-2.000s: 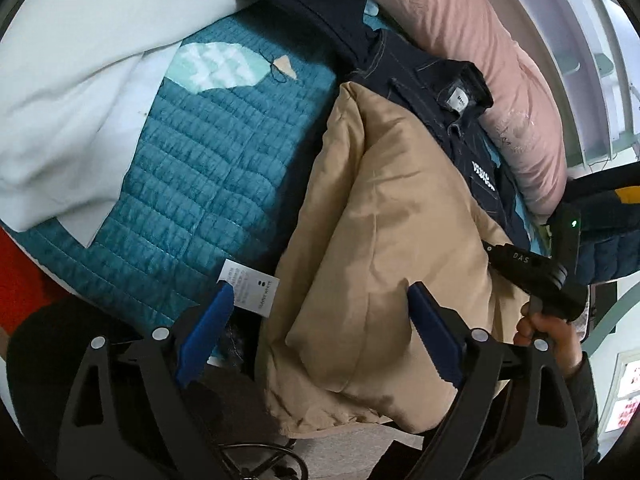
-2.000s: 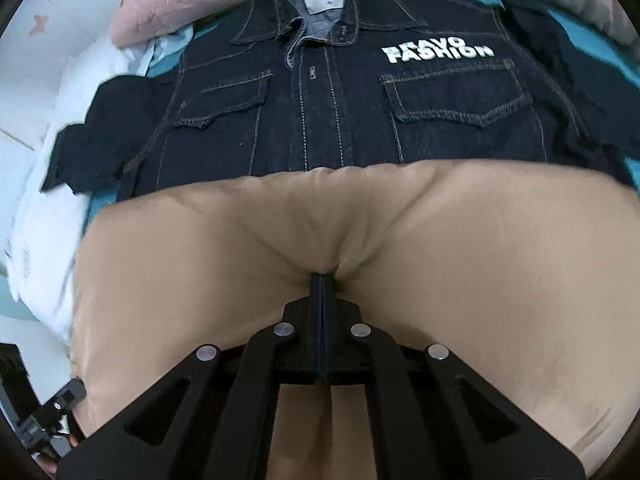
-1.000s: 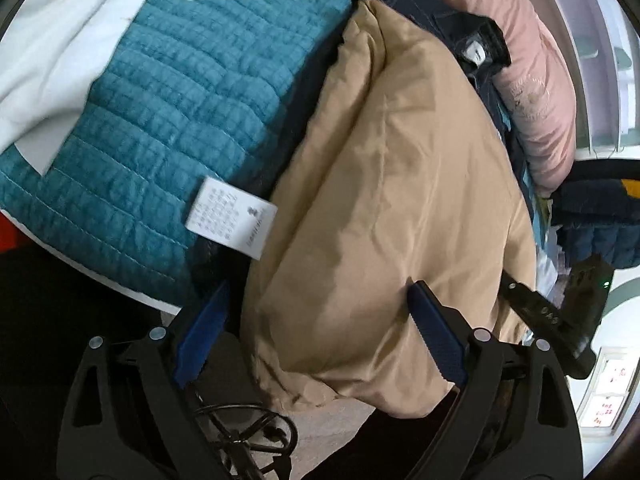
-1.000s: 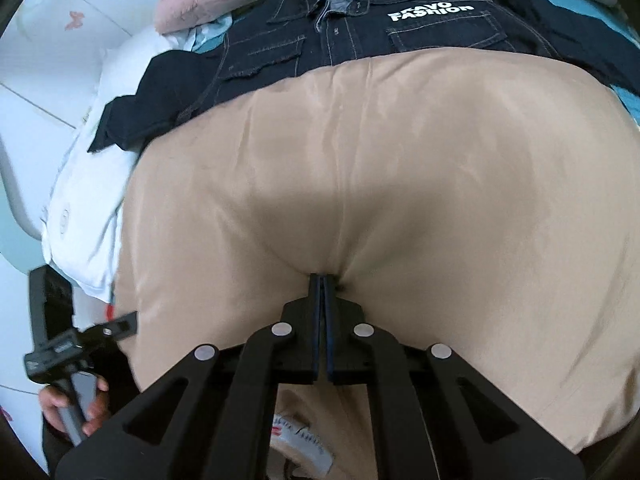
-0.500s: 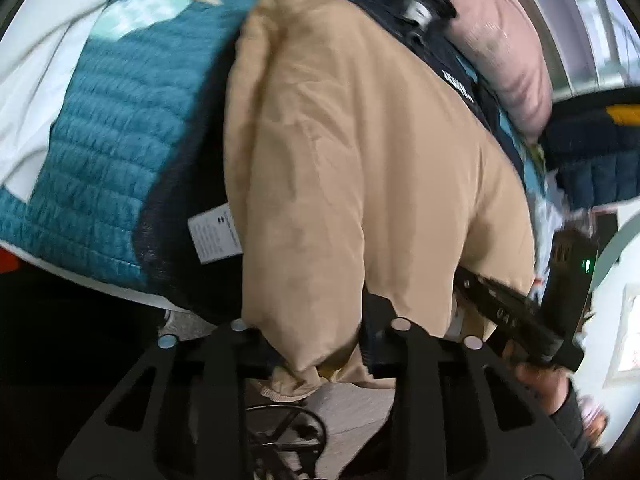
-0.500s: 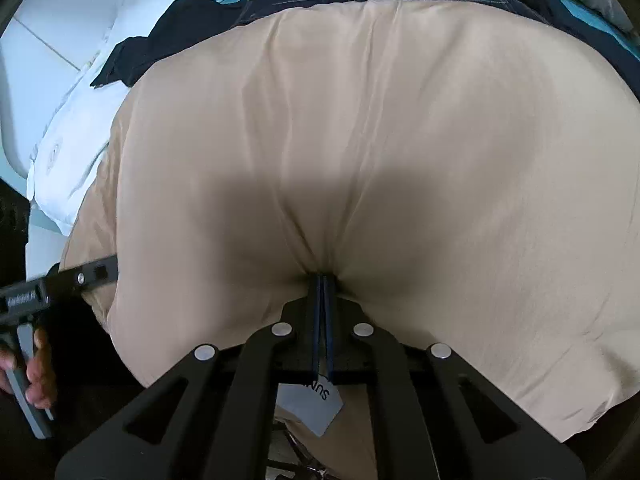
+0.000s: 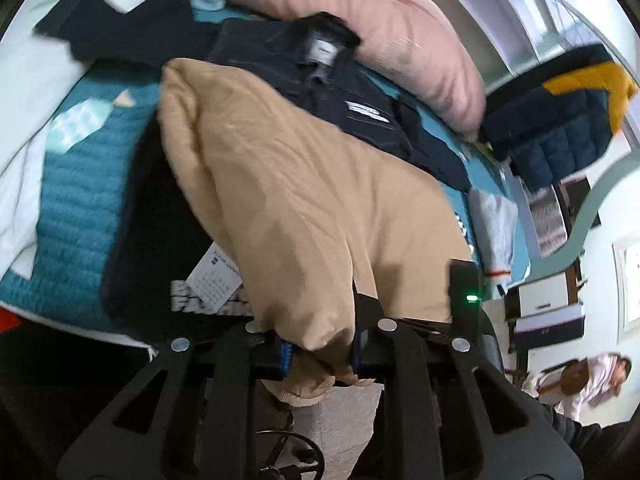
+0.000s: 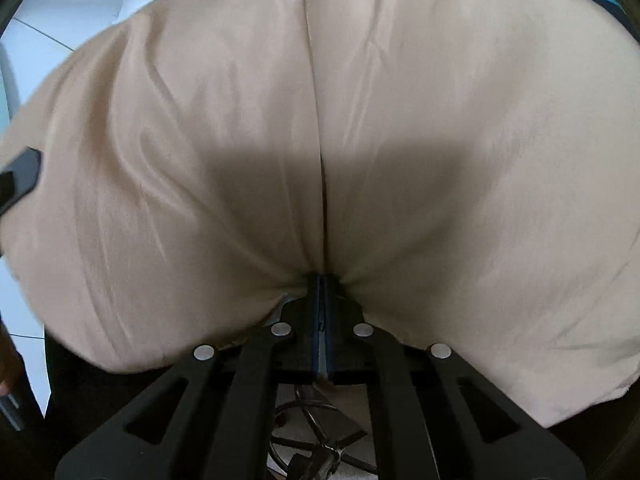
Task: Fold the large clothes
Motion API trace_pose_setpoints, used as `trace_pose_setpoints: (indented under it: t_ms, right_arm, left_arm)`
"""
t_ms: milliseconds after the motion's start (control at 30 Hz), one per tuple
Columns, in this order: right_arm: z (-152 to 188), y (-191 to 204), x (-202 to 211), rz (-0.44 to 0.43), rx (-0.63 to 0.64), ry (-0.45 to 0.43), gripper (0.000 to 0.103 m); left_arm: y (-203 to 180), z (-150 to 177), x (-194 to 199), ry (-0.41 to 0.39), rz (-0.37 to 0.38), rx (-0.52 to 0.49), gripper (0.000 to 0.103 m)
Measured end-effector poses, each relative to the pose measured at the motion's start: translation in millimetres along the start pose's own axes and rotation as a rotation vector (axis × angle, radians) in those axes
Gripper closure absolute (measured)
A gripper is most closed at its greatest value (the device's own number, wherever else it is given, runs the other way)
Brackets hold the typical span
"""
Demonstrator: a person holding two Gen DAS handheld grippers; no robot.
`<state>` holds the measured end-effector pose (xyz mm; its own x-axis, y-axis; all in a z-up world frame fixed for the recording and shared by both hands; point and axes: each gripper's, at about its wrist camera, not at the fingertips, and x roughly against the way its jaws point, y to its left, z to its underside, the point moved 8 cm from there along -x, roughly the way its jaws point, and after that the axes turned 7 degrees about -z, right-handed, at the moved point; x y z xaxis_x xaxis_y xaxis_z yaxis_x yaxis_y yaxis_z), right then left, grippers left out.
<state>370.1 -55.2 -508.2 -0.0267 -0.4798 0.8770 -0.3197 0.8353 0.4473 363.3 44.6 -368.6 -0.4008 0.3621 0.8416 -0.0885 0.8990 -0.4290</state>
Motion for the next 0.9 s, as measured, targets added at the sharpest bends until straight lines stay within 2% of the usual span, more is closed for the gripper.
trace_pose_setpoints:
  t_ms: [100,167,267,433,567,700,900]
  right_arm:
    - [-0.7,3.3,1.2,-0.016,0.004,-0.016,0.102]
    - [0.0,2.5,9.9,-0.067,-0.031,-0.054,0.101]
    - [1.3,-2.2,27.2,-0.096,-0.061,-0.115,0.096]
    - [0.1,-32.1,79.5,-0.102,-0.13,-0.283,0.096]
    - [-0.7,-49.4,118.8,-0.082,-0.136,-0.412,0.096]
    - [14.0,-82.7,141.7,-0.094,-0.188,-0.455,0.096]
    - [20.7,-124.9,156.3,-0.057,-0.289,-0.466,0.096]
  left_arm:
    - [-32.4,-4.4,-2.0,-0.009,0.013,-0.061,0.084]
    - [-51.7,-8.2,-2.5,-0.019,0.018,-0.1,0.084]
    - [-85.2,-13.8,-7.6,-0.022,0.029,-0.161,0.084]
    - [-138.4,-11.3,-27.3,0.0,0.051,-0.26,0.084]
    - [-179.7,-4.1,-53.7,0.039,0.054,-0.334,0.084]
    - [-223.0,7.6,-82.9,0.086,0.068,-0.397,0.084]
    - [-265.1,21.9,-121.2,0.145,0.078,-0.45,0.084]
